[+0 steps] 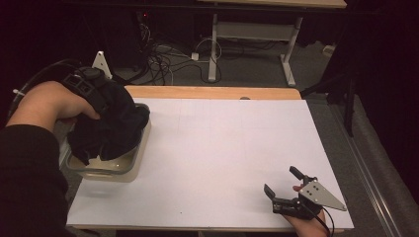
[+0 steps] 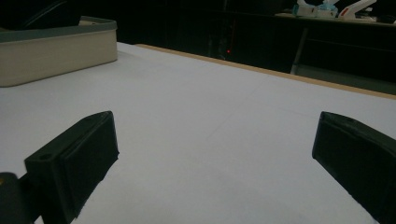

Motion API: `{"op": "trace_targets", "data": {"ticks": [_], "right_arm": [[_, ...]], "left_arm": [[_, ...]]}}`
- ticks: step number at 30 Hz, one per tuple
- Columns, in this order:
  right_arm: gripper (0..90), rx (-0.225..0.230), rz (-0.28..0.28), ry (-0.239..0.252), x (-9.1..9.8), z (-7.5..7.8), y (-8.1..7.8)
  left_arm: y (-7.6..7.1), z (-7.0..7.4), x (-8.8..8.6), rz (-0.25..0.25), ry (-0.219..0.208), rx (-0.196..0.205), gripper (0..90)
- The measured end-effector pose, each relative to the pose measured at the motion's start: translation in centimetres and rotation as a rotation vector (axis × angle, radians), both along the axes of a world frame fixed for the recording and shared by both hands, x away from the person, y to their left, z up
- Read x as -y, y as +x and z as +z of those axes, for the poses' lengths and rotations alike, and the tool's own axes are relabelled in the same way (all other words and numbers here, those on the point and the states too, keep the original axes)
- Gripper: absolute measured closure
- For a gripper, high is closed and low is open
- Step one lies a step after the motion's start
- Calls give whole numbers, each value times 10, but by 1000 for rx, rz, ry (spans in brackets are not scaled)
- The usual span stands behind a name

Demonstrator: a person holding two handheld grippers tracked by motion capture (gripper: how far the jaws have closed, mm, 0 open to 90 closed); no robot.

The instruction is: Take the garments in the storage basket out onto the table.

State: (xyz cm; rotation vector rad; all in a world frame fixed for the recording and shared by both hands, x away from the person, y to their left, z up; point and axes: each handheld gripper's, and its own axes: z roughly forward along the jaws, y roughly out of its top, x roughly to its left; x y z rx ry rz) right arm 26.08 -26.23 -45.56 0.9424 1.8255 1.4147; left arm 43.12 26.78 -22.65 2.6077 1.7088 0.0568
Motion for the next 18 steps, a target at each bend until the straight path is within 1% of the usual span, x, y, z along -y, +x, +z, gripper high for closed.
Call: {"op": "trace_targets", "data": {"ticks": [3,7,8,9,11,17,18], "right_arm": [[11,3,0,2,0,0,0],[10,-2,1,2,0,0,0],[10,-2,1,2,0,0,0],[10,-2,1,2,0,0,0],[10,-1,1,2,0,0,0],[10,-2,1,5,0,0,0],[11,-1,1,4,0,0,0]], "left_arm": [[-1,3,5,-11,2,10,550],[-1,4,15,-25,9,11,549],[-1,4,15,-25,9,11,549],[0,4,18,-31,10,12,549],[0,7,25,-39,17,27,550],[-1,10,44,-77,15,30,551],[-1,10,44,-77,15,30,551]]}}
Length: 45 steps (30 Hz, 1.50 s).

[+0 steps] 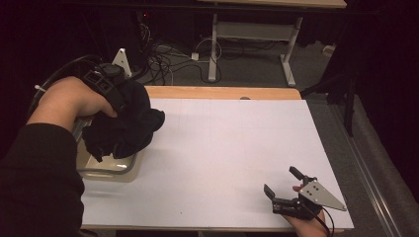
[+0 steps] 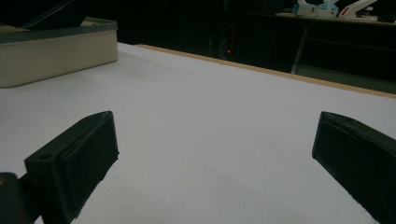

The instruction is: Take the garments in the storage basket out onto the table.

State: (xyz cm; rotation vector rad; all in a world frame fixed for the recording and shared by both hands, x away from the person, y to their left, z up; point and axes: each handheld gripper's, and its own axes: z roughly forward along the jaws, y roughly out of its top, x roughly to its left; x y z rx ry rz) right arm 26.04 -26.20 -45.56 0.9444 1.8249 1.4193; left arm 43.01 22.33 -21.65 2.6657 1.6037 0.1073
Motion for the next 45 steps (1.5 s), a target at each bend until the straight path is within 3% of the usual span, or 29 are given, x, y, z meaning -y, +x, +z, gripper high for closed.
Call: {"op": "trace_targets", "data": {"ticks": [6,21,32,45], "right_arm": [[10,3,0,4,1,1,-1],[10,1,-2,18,1,1,-1],[10,4,-3,20,3,2,-1],[10,8,-2,14,3,2,-1]], "left_arm": [[-1,2,25,-46,-6,1,551],[0,-4,69,-121,-54,4,550],[3,-25,110,-193,-69,-10,550],[3,-46,136,-232,-107,-9,550]]}}
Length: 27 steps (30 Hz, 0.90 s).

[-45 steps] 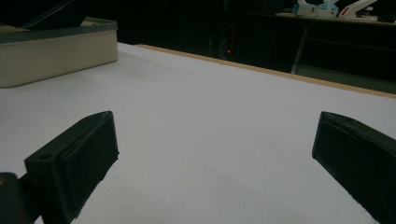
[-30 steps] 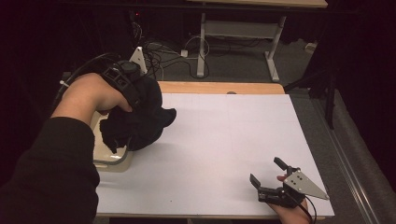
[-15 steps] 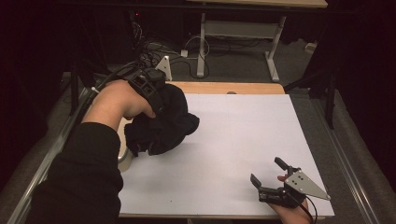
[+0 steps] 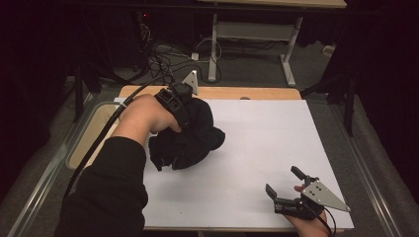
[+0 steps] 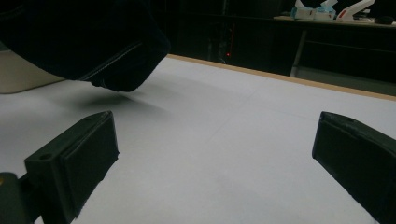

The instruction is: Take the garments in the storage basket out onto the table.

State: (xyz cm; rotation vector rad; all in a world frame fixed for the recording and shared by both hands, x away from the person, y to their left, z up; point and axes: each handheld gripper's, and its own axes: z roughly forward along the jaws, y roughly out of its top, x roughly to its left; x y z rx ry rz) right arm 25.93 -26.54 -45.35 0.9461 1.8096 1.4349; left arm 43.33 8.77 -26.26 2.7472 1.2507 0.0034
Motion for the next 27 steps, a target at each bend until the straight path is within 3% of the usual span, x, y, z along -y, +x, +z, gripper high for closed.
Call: {"op": "trace_targets", "data": {"ticks": [4,10,11,12,13,17,18,20,22,23,24,25,27], "right_arm": [[10,1,-1,1,0,0,0],[10,0,0,0,0,0,0],[10,0,0,-1,0,0,0],[11,-3,-1,1,0,-1,0],[10,-3,1,-1,0,-1,0],[10,-7,2,1,0,-1,0],[11,-8,1,0,0,-1,0],[10,-6,3,-3,-1,-2,0],[10,-10,4,-4,-1,-2,1],[10,-13,4,-3,-2,-3,1],[10,-13,5,-6,-2,-3,1],[10,-14,6,-9,-3,-3,1],[10,-15,9,-11,-4,-4,1]], "left_arm": [[0,-8,4,-2,-12,3,549],[1,-31,12,-10,-43,10,549],[2,-40,12,-7,-79,9,548],[2,-40,12,-7,-79,9,549],[2,-51,10,4,-117,10,549],[1,-74,8,7,-142,27,548],[1,-74,8,7,-142,27,547],[-1,-91,5,13,-195,43,546],[-2,-97,4,16,-215,53,546],[-5,-108,2,31,-266,72,546],[-5,-108,2,31,-266,72,545],[-8,-118,0,34,-311,98,545],[-12,-125,-3,37,-354,131,544]]}}
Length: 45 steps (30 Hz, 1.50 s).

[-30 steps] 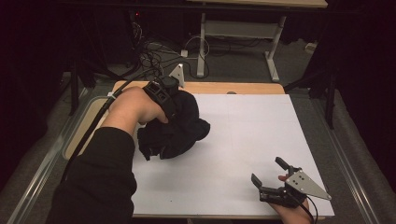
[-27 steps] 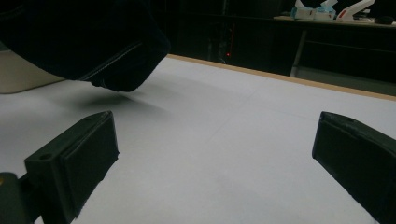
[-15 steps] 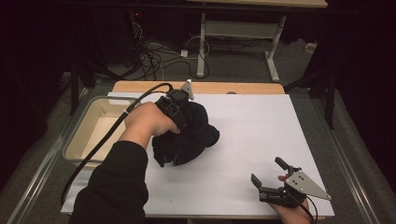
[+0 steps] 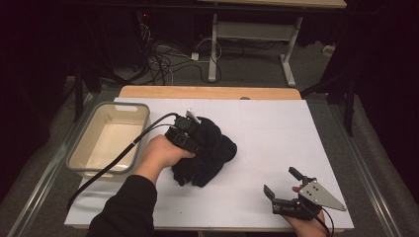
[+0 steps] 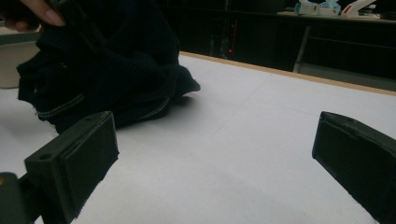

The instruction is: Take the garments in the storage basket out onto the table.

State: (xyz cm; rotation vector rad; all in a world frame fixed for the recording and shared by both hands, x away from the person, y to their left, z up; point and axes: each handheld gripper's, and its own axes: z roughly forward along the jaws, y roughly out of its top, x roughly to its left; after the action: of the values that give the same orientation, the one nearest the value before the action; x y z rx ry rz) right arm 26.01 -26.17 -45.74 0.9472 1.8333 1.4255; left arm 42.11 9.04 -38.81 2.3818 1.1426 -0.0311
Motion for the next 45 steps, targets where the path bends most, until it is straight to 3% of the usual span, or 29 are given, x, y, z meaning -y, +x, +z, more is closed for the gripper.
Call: {"op": "trace_targets", "data": {"ticks": [1,3,9,10,13,14,15,16,17,20,21,22,25,26,30,34,36,45], "right_arm": [[10,0,1,-1,-1,0,0],[10,0,2,-3,-1,0,0],[10,-6,6,-7,-3,-2,0],[11,-6,6,-9,-4,-3,0],[10,-9,6,-9,-4,-4,0],[10,-9,5,-11,-4,-4,0],[10,-12,4,-9,-4,-4,1],[10,-13,3,-8,-5,-5,0],[11,-13,3,-7,-5,-5,0],[10,-17,8,-14,-7,-6,1],[10,-17,8,-14,-7,-6,1],[10,-22,10,-17,-9,-8,1],[10,-28,19,-19,-12,-9,2],[11,-30,23,-21,-14,-10,2],[11,-23,39,-37,-19,-9,3],[10,-17,48,-38,-23,-8,6],[10,-17,61,-37,-28,-7,9],[10,-8,115,-38,-46,-5,18]], "left_arm": [[0,0,0,0,0,0,544],[-7,-8,-2,-1,-43,58,543],[-21,-23,-8,6,-126,155,542],[-21,-23,-8,6,-126,155,541],[-27,-33,-12,13,-186,211,536],[-32,-41,-15,15,-230,263,532],[-32,-41,-15,15,-230,263,528],[-36,-48,-18,16,-274,305,524],[-36,-48,-18,16,-274,305,517],[-43,-62,-23,22,-354,383,501],[-43,-62,-23,22,-354,383,491],[-47,-68,-25,27,-381,420,476],[-50,-72,-26,37,-405,447,412],[-53,-76,-26,28,-421,473,371],[-58,-79,-23,-7,-415,505,209],[-61,-80,-23,0,-423,507,76],[-65,-80,-22,9,-423,488,0],[-89,-80,-41,39,-454,512,0]]}}
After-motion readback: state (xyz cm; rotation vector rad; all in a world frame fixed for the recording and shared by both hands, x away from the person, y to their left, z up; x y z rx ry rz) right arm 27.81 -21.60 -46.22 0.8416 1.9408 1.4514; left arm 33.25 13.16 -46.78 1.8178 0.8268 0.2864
